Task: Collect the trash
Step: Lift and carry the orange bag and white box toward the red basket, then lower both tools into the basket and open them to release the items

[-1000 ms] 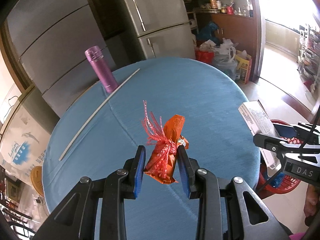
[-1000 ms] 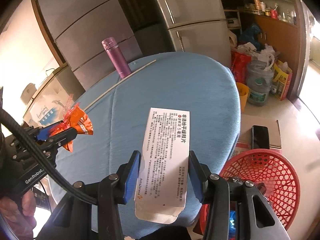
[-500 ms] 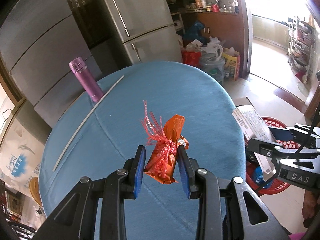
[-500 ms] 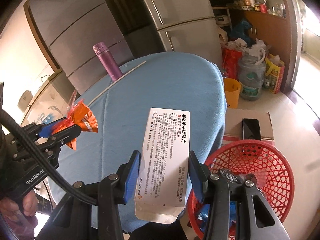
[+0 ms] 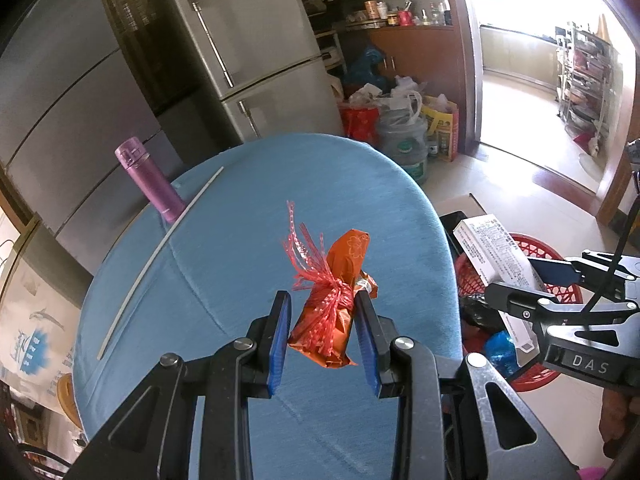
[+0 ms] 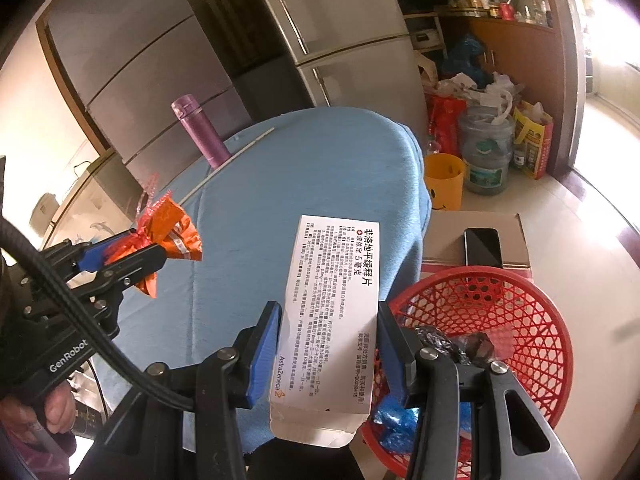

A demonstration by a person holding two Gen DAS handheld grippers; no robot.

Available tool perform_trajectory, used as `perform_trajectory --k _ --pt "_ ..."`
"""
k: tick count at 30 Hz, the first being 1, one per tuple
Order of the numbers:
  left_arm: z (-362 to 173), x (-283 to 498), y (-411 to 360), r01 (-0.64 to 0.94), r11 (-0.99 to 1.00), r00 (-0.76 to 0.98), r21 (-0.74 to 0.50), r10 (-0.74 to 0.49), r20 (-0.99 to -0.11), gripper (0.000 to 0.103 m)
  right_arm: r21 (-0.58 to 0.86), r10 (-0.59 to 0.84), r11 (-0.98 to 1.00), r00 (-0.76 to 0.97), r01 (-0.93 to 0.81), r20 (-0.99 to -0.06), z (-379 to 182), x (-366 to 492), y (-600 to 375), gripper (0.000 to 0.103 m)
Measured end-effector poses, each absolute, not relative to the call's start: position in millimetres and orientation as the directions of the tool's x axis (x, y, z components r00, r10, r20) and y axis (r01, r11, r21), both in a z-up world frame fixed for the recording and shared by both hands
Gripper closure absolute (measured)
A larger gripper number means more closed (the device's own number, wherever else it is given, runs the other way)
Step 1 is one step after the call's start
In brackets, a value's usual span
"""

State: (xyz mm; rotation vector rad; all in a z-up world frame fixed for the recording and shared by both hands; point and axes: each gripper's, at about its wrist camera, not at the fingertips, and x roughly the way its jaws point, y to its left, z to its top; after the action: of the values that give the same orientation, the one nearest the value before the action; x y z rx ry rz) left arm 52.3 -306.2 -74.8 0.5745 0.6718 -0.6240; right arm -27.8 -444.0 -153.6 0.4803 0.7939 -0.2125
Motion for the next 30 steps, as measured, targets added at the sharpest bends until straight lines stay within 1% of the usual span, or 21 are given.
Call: perform_trajectory --k 30 --pt "-89 24 -368 0.783 0.541 0.554 0.307 -0.382 -0.74 0.069 0.366 -0.07 0.791 0.667 0.491 -0.742 -166 -77 -498 0.053"
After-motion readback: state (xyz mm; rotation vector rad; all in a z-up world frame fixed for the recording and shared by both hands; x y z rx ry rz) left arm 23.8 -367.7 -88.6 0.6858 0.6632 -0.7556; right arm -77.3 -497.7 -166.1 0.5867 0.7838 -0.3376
